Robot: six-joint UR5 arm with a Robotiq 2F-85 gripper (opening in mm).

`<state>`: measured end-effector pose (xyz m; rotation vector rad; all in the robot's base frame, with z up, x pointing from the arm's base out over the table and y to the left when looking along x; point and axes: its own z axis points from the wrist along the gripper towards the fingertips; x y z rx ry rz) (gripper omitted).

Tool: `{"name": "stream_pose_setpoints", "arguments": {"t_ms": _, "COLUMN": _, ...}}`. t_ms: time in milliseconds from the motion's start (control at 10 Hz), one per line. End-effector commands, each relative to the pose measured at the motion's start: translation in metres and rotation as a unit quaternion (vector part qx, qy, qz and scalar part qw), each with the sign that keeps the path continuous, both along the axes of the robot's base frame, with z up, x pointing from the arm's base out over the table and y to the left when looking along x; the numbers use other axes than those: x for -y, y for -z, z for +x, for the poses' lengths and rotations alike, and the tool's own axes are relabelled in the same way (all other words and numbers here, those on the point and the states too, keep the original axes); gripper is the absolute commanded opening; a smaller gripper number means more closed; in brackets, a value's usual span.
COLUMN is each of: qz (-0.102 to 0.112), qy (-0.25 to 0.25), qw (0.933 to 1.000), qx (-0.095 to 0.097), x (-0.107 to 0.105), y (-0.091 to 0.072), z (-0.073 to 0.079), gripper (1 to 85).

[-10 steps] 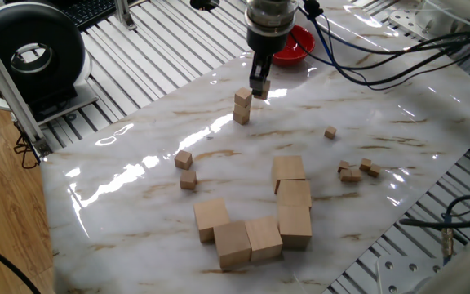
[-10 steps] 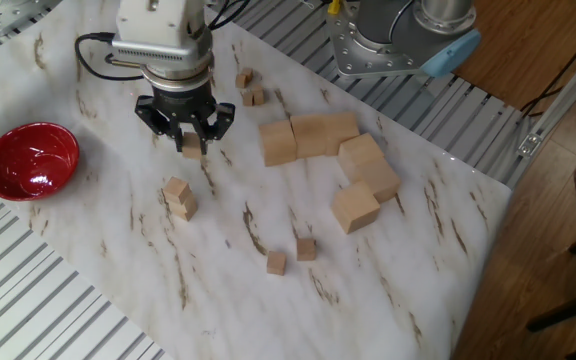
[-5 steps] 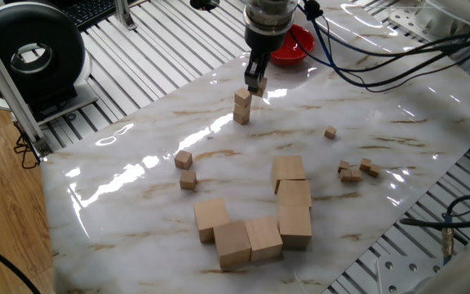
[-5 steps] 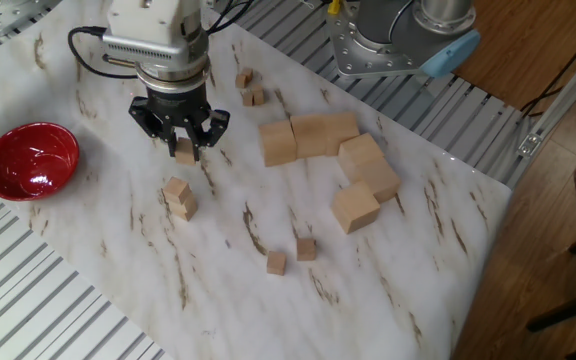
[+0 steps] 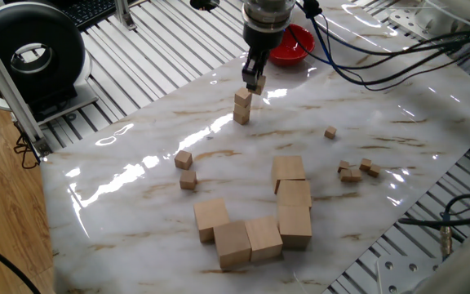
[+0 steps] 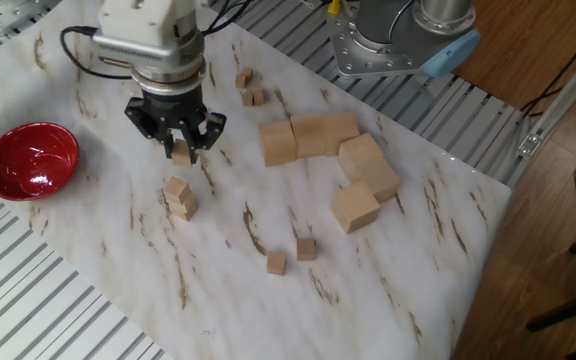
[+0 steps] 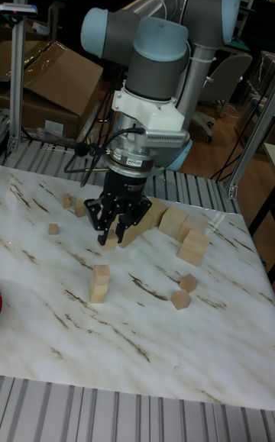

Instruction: Stack the blocks in a vertical line of five

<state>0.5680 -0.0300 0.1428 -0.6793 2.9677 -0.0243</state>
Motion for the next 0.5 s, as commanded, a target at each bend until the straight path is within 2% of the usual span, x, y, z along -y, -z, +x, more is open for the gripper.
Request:
{"name": "stream_pose_setpoints", "arguments": {"t_ms": 0, "qz": 0.023, "qy": 0.035, "qw": 0.9991, "qx": -0.007, "x": 0.0, "y": -0.002, "z": 0.017, "gripper": 25.3}}
{"name": "stream_pose_setpoints", "arguments": {"t_ms": 100, "qz": 0.044, "qy": 0.06, "qw": 0.9972, "qx": -0.01, "x": -0.009, "y": 0.0, "z": 0.019, "gripper": 25.0}}
{"name": "stream_pose_setpoints", "arguments": {"t_ms": 200, "qz": 0.039, "qy": 0.066, "qw": 0.9969, "qx": -0.014, "x": -0.006, "y": 0.003, "z": 0.021, "gripper": 23.7}}
{"name": "stream_pose_setpoints", "arguments": {"t_ms": 300, "qz": 0.05, "qy": 0.081, "qw": 0.9953, "qx": -0.017, "x": -0.012, "y": 0.006, "z": 0.024, "gripper": 23.7}}
{"name": "stream_pose_setpoints", "arguments": {"t_ms": 400, "qz": 0.048, "qy": 0.082, "qw": 0.9952, "qx": -0.02, "x": -0.011, "y": 0.008, "z": 0.024, "gripper": 23.7}}
